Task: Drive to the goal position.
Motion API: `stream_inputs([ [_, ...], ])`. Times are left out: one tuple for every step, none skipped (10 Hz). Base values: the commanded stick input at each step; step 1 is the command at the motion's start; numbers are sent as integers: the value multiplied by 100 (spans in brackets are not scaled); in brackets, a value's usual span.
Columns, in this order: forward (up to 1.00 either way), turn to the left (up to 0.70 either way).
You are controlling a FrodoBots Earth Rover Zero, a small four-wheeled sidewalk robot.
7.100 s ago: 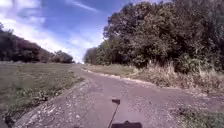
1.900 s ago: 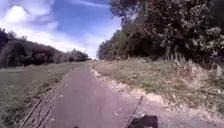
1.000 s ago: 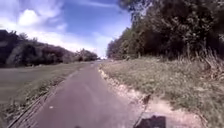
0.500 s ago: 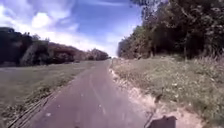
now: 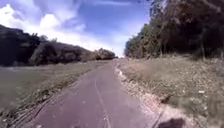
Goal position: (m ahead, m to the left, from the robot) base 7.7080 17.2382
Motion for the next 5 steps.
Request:
stream_inputs([
  [70, 0],
  [70, 6],
  [70, 30],
  [70, 35],
  [70, 28],
])
